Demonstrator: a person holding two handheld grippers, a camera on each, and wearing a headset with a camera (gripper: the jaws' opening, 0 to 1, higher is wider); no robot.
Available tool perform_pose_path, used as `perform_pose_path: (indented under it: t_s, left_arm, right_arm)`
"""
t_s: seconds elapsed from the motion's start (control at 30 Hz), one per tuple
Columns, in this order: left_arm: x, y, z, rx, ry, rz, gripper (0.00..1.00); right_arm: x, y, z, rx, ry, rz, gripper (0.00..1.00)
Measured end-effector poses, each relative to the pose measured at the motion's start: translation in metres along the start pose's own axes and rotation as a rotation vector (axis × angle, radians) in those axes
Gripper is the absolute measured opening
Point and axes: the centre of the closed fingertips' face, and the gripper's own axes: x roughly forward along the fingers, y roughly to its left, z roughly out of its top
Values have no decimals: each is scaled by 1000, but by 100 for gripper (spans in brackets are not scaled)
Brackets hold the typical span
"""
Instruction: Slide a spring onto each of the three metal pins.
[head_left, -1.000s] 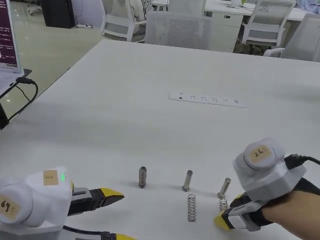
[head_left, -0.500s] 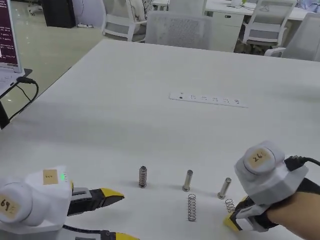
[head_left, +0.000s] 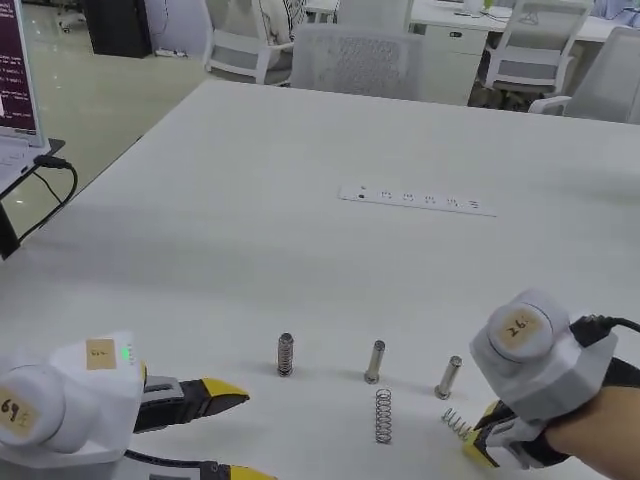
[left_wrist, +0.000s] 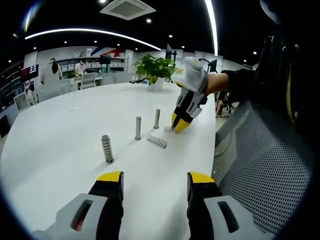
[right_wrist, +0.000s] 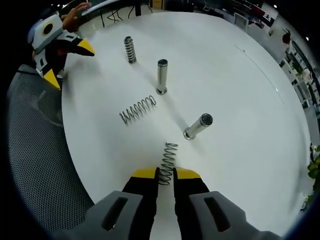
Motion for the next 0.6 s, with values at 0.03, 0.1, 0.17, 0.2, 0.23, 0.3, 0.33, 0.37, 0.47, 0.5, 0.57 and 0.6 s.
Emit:
perform_pose_path:
  t_s: [0.03, 0.1, 0.17, 0.2, 0.23, 0.3, 0.33, 0.37, 0.47, 0.5, 0.57, 0.6]
  left_arm:
    - [0, 0, 0, 1, 1, -2, 45]
    - [0, -1, 1, 7, 5, -5, 45]
    - [-1, -2, 2, 11, 5, -11, 44]
    - [-1, -2, 4, 15, 5, -12, 44]
    - [-1, -2, 4, 17, 5, -13, 43]
    - [-1, -2, 6, 21, 6, -17, 43]
    - [-1, -3, 8, 25, 5, -20, 42]
    - [-1, -4, 9, 27, 4, -24, 42]
    - [-1, -5, 12, 37, 5, -35, 41]
    - [0, -6, 13, 41, 8, -41, 41]
    - [1, -8, 16, 38, 9, -55, 40]
    - [1, -9, 19, 33, 0, -63, 39]
  right_arm:
    - [-1, 1, 1, -4, -2, 3, 9]
    - [-4, 6, 4, -9, -11, 19, 9]
    - [-8, 11, 8, -27, -18, 32, 9]
    - [-10, 14, 10, -36, -20, 38, 9]
    - [-11, 15, 11, -44, -25, 40, 9]
    - [-12, 17, 13, -51, -26, 46, 8]
    - [-15, 20, 15, -53, -30, 54, 8]
    - [-17, 23, 17, -59, -38, 63, 8]
    - [-26, 30, 25, -72, -64, 92, 8]
    - [-30, 33, 29, -86, -78, 101, 8]
    - [-36, 39, 36, -91, -96, 122, 8]
    - [-39, 41, 39, -95, -107, 131, 8]
